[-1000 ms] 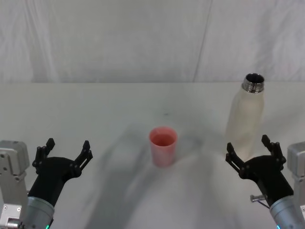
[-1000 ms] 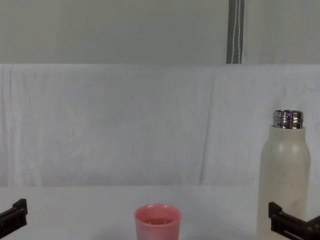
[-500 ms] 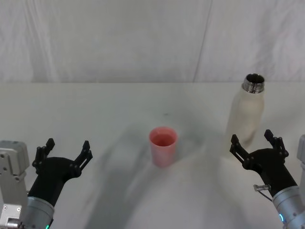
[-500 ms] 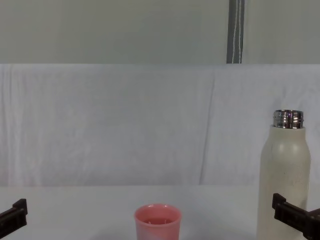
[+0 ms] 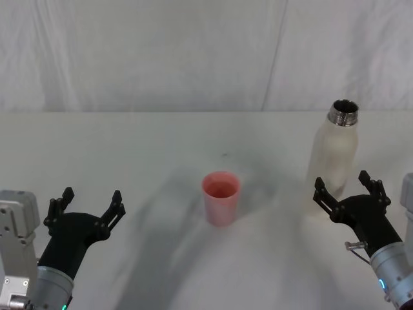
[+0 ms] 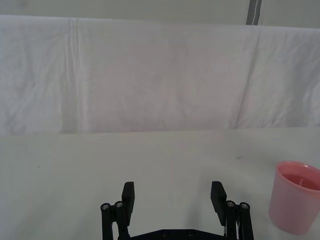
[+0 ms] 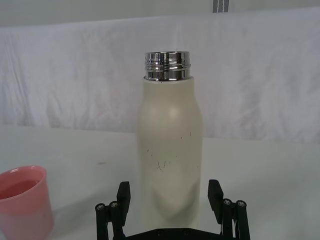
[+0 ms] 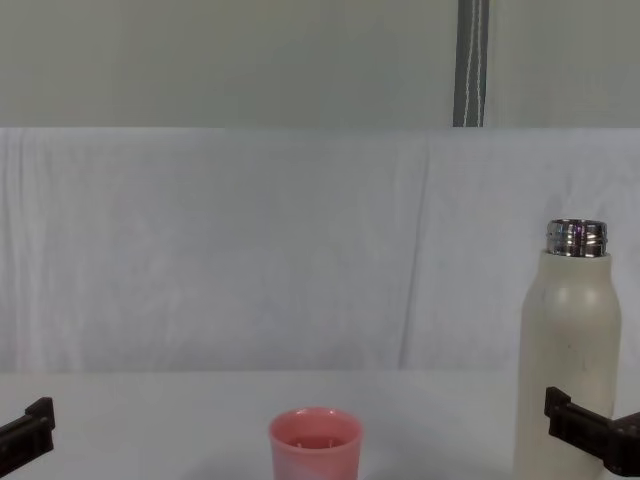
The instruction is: Grasp the thermos with one hand and pour water into the cup lid.
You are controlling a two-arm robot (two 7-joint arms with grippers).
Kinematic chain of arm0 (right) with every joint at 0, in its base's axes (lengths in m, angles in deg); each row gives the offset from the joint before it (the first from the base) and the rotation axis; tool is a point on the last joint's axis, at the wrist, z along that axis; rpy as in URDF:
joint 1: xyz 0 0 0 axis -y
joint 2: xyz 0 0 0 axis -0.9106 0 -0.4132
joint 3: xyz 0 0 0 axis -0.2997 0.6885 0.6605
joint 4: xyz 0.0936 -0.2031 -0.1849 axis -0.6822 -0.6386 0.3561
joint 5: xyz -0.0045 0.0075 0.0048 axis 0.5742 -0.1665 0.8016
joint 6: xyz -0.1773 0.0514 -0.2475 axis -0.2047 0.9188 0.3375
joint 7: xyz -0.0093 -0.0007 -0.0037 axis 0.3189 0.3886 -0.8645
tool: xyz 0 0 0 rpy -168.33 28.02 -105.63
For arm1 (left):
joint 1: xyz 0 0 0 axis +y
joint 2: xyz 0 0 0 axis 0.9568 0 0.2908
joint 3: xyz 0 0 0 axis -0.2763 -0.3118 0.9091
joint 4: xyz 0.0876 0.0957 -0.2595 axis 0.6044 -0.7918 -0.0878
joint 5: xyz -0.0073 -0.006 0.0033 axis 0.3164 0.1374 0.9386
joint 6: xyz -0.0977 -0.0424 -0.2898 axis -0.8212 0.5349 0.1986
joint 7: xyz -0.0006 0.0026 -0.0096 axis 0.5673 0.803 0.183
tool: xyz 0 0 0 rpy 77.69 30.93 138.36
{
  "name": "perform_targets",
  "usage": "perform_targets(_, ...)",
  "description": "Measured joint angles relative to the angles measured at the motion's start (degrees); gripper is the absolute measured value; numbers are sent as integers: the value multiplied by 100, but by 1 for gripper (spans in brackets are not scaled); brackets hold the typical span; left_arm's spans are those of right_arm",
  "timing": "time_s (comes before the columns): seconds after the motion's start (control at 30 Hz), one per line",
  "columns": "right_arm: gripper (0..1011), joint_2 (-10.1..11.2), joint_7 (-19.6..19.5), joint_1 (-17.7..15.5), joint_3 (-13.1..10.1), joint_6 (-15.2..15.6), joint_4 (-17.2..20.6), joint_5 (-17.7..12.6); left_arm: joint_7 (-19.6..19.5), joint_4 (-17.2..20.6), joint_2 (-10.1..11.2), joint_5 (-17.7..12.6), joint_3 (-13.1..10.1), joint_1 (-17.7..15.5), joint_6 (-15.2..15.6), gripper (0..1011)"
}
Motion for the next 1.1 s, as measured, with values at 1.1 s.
perform_targets(1.1,1001,-153,172,768,-71,-70,-811,35,0,0,0,0,0,0,0,1001)
